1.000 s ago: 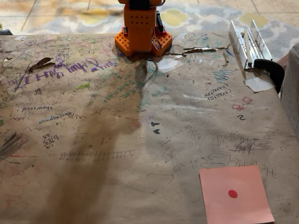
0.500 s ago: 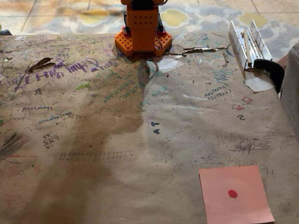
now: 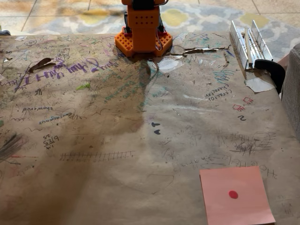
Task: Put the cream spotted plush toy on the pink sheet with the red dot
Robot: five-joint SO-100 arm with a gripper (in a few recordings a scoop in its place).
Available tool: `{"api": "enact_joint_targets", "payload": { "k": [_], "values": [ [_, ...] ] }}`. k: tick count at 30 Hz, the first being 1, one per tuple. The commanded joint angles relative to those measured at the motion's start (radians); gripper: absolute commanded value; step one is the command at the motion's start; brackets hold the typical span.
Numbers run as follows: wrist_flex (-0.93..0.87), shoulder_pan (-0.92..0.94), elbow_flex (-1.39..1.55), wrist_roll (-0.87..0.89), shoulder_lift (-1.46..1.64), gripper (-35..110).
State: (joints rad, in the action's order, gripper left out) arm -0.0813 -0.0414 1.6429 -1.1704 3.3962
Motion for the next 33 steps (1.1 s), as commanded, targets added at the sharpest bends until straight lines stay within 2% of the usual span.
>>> {"api": "enact_joint_targets", "payload": {
  "k": [1,13,25,30,31,32,33],
  "values": [
    [-0.021,-0.021,-0.038,0.012,-0.017,0],
    [-0.110,-0.072,-0.233,0.020,-0.017,0],
    [-0.101,-0.103,-0.255,0.029,-0.018,0],
    [-0.084,-0.066,-0.143,0.092,-0.021,0],
    [-0.149,-0.049,-0.075,0.029,-0.025,0],
    [-0.216,-0.025,0.043,-0.109,-0.026,0],
    [-0.147,-0.005,0.249,-0.176,-0.035,3]
  ]
}}
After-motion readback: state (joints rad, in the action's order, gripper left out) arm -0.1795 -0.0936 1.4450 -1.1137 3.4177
